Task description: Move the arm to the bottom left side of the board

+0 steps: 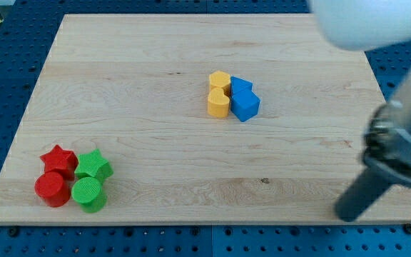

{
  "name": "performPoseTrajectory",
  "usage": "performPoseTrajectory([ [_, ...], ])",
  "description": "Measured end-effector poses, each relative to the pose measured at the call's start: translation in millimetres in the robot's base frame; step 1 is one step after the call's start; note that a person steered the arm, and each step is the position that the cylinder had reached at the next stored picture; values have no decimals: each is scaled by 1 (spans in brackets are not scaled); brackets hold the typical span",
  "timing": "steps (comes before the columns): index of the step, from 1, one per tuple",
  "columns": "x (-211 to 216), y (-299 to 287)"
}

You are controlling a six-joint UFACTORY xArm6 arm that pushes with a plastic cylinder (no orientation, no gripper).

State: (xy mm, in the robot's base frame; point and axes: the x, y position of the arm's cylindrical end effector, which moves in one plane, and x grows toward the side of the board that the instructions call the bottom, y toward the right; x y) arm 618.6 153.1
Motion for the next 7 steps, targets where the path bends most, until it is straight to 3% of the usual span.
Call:
performPoseTrajectory([
  [1, -7, -53],
  [5, -96, -170],
  [7, -128, -309],
])
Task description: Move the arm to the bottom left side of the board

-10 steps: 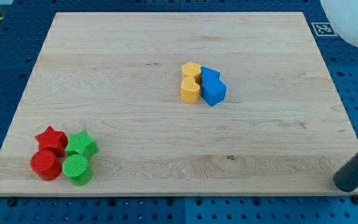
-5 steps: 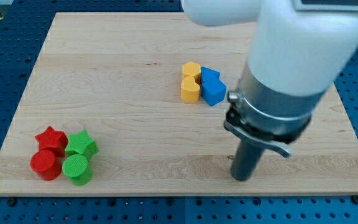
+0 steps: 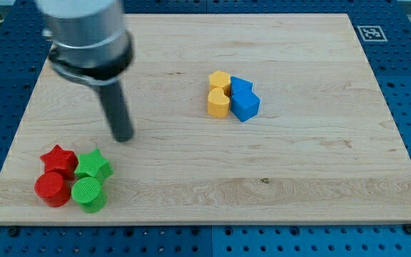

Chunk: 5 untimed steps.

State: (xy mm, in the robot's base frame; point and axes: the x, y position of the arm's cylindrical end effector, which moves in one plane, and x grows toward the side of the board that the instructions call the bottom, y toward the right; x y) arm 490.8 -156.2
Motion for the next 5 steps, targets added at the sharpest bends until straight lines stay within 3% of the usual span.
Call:
performPoseTrajectory([
  [2, -5, -135],
  [3, -6, -148],
  [5, 50, -149],
])
